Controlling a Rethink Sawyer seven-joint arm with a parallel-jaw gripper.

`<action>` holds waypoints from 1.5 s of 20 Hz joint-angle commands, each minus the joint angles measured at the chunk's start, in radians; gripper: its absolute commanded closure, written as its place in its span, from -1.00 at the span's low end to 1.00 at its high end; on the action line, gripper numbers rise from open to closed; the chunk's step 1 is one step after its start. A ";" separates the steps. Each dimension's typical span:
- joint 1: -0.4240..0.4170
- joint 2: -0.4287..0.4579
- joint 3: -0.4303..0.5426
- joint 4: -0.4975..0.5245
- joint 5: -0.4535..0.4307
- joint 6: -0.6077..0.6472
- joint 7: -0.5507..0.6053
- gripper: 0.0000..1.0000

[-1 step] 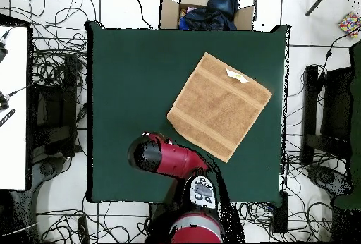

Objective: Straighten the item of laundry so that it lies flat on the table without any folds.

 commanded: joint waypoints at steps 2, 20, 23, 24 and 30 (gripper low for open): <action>-0.061 0.027 -0.014 -0.127 -0.018 0.068 0.097 1.00; -0.225 0.148 0.068 -0.186 -0.125 -0.039 0.072 1.00; -0.238 0.194 0.089 -0.186 -0.138 -0.109 0.101 1.00; -0.242 0.206 0.095 -0.188 -0.146 -0.126 0.103 1.00; -0.251 0.317 0.102 -0.235 -0.138 -0.177 0.133 1.00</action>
